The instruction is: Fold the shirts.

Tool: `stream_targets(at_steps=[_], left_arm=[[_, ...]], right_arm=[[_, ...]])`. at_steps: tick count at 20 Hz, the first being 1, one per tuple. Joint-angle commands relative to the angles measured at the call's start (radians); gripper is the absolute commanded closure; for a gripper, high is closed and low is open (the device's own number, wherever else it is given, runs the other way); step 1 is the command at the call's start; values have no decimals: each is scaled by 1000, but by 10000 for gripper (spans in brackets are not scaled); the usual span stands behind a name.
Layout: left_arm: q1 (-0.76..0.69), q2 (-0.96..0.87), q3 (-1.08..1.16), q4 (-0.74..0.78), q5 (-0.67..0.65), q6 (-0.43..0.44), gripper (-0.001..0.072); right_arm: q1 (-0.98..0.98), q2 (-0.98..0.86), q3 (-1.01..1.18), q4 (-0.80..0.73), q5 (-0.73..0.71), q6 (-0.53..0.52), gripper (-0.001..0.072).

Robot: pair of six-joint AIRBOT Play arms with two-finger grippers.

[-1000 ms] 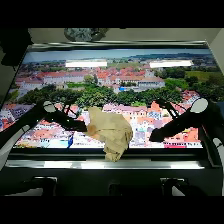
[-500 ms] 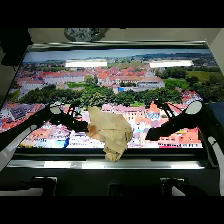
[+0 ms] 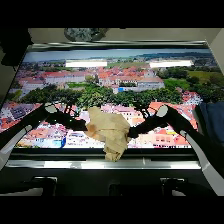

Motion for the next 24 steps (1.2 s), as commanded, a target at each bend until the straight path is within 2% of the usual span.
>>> stream_targets(at_steps=[1, 2, 4, 7, 9, 11, 13, 15, 20, 22, 24], left_arm=[[0, 12, 4, 0, -3, -3, 684], [2, 19, 16, 5, -3, -3, 685], [2, 61, 82, 48, 0, -3, 686], [2, 179, 309, 122, 0, -3, 686], [3, 259, 539, 150, 5, -3, 686], [2, 323, 777, 157, 36, -4, 686], [2, 382, 981, 157, 76, -50, 685], [-5, 433, 1084, 149, 92, -110, 685], [-21, 527, 1088, 145, 144, -114, 685], [-20, 527, 1081, 146, 154, -113, 685], [-20, 518, 1015, 156, 151, -113, 686]], right_arm=[[22, -40, 1, 26, -92, 5, 565], [18, -38, 8, 27, -87, 0, 663], [18, -10, 67, -35, -40, -68, 664], [18, 122, 287, -326, 27, -89, 664], [18, 243, 496, -508, 10, -89, 663], [18, 366, 700, -587, -47, -89, 663], [19, 476, 847, -581, -71, -87, 663], [19, 569, 905, -506, -39, -80, 663], [18, 686, 904, -475, -46, -54, 663], [19, 672, 904, -479, -40, -55, 663], [19, 612, 904, -476, 45, -55, 662]])
